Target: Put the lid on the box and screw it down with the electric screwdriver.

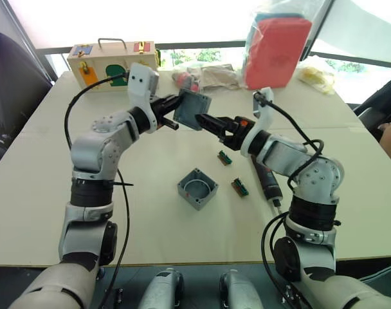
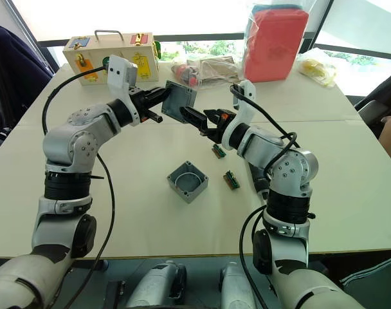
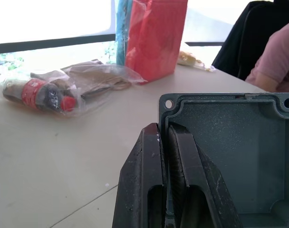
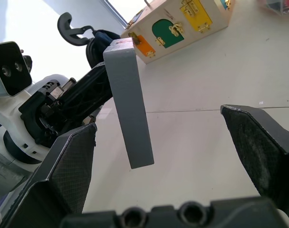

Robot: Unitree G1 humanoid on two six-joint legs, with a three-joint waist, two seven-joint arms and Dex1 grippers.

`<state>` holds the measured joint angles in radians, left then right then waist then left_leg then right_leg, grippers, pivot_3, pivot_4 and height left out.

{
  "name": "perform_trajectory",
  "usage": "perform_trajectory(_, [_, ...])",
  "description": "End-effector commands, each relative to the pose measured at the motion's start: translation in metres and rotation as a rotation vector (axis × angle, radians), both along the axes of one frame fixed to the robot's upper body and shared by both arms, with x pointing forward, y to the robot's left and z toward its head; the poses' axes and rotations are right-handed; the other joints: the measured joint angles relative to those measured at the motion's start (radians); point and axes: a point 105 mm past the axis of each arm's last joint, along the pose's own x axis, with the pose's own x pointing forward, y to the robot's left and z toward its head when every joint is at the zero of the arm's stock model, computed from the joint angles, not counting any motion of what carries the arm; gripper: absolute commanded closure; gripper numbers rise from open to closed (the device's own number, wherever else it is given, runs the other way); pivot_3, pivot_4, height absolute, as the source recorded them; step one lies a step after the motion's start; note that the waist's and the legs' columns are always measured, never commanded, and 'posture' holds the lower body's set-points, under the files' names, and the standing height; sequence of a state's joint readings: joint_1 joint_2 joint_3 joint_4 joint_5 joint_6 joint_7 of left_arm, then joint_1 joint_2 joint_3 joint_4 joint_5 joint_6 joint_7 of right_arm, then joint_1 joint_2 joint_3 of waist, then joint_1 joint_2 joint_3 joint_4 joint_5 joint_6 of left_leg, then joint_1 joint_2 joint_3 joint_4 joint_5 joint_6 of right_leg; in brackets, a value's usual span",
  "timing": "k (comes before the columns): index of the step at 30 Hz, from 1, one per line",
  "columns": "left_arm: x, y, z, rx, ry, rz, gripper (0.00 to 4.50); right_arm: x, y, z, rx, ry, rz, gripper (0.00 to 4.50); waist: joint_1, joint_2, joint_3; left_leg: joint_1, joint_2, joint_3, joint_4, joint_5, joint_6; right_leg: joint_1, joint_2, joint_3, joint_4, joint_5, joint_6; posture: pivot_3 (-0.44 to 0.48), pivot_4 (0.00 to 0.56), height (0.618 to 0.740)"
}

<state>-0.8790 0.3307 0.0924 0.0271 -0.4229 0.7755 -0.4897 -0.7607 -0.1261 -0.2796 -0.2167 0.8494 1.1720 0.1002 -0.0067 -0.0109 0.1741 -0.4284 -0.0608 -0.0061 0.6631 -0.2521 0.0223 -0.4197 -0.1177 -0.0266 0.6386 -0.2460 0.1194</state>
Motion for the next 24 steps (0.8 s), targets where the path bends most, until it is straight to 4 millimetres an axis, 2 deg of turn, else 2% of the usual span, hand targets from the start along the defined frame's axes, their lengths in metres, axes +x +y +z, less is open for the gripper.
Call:
perform_trajectory(1, [-0.006,-0.003,0.021,-0.018,-0.076,-0.027,4.5,-0.006,0.003,0.014,0.034,-0.062,0.011,0.89,-0.004,0.0,0.0,0.0,0.0,0.0,0.0,0.0,0.0,0.0,0.0,0.0,0.0,0.0,0.0,0.0,0.15,0.74])
perform_trajectory(4, [-0.007,-0.003,0.02,-0.017,-0.073,-0.03,4.5,-0.006,0.004,0.014,0.04,-0.064,0.008,1.71,-0.006,0.0,0.0,0.0,0.0,0.0,0.0,0.0,0.0,0.0,0.0,0.0,0.0,0.0,0.0,0.0,0.15,0.74])
perform_trajectory(11, [-0.01,-0.002,0.022,-0.024,-0.067,-0.044,4.5,-0.007,0.006,0.011,0.057,-0.053,0.015,4.41,-0.005,0.0,0.0,0.0,0.0,0.0,0.0,0.0,0.0,0.0,0.0,0.0,0.0,0.0,0.0,0.0,0.15,0.74])
perform_trajectory(12, [-0.011,-0.002,0.022,-0.029,-0.065,-0.053,4.5,-0.007,0.006,0.011,0.06,-0.052,0.013,4.4,-0.005,0.0,0.0,0.0,0.0,0.0,0.0,0.0,0.0,0.0,0.0,0.0,0.0,0.0,0.0,0.0,0.15,0.74])
perform_trajectory(14, [-0.012,0.003,0.025,-0.037,-0.066,-0.062,3.82,-0.007,0.005,0.011,0.061,-0.052,0.008,4.4,-0.006,0.0,0.0,0.0,0.0,0.0,0.0,0.0,0.0,0.0,0.0,0.0,0.0,0.0,0.0,0.0,0.15,0.74])
perform_trajectory(15, [-0.013,0.008,0.026,-0.043,-0.061,-0.068,3.68,-0.006,0.005,0.011,0.058,-0.055,0.004,4.4,-0.006,0.0,0.0,0.0,0.0,0.0,0.0,0.0,0.0,0.0,0.0,0.0,0.0,0.0,0.0,0.0,0.15,0.74])
perform_trajectory(20, [-0.026,0.029,0.038,-0.059,-0.041,-0.12,1.69,-0.006,0.003,0.012,0.04,-0.08,-0.001,4.4,-0.01,0.0,0.0,0.0,0.0,0.0,-0.001,0.0,0.0,-0.001,0.001,0.0,0.0,0.0,0.0,0.0,0.15,0.74])
perform_trajectory(21, [-0.031,0.037,0.041,-0.06,-0.029,-0.138,1.41,-0.006,0.0,0.014,0.001,-0.121,-0.019,4.4,-0.011,0.0,0.0,0.0,0.0,0.0,-0.001,0.0,0.0,-0.001,0.001,0.0,0.0,0.0,0.0,0.0,0.15,0.74])
perform_trajectory(24, [-0.04,0.052,0.046,-0.065,0.004,-0.163,1.41,-0.012,-0.007,0.019,-0.123,-0.255,-0.05,4.4,-0.008,0.0,0.0,0.0,0.0,0.001,-0.001,0.0,0.0,-0.001,0.001,0.0,0.0,0.0,0.0,0.0,0.15,0.74])
